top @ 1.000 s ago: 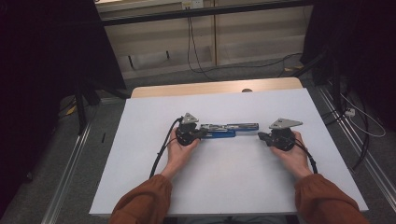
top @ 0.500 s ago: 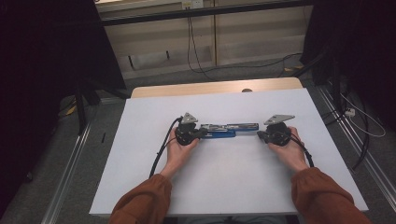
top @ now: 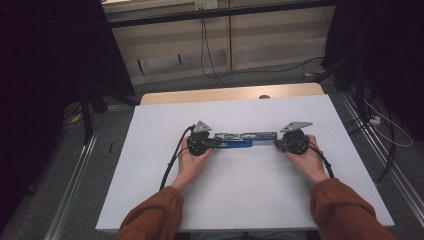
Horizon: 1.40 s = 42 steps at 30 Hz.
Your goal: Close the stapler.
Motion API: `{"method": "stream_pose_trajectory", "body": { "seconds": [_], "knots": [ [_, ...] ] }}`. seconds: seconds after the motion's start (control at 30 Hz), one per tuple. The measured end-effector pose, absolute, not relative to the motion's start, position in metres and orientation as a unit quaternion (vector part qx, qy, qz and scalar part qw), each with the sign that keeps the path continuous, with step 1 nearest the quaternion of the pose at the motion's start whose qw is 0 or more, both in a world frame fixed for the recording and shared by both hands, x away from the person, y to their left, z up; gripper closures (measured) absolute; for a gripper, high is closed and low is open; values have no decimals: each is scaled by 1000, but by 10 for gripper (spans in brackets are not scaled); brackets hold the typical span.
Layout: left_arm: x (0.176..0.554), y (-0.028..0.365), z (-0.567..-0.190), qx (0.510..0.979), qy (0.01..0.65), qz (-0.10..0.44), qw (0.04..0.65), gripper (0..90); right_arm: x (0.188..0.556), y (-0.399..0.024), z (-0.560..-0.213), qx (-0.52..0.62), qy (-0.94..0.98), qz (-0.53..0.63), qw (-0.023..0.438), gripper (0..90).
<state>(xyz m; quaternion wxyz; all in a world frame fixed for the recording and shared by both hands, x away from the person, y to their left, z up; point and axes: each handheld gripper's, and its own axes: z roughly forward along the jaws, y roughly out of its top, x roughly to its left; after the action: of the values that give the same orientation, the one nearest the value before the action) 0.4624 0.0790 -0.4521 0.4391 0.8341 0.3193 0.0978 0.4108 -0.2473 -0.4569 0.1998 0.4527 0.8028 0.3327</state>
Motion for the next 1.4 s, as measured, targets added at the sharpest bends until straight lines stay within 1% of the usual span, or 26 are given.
{"method": "stream_pose_trajectory", "body": {
  "seconds": [1.4],
  "knots": [
    [463, 80, -453, 834, 315, 97, 442, 900, 416, -248, -458, 464, 784, 357, 205, 900]
  ]
}}
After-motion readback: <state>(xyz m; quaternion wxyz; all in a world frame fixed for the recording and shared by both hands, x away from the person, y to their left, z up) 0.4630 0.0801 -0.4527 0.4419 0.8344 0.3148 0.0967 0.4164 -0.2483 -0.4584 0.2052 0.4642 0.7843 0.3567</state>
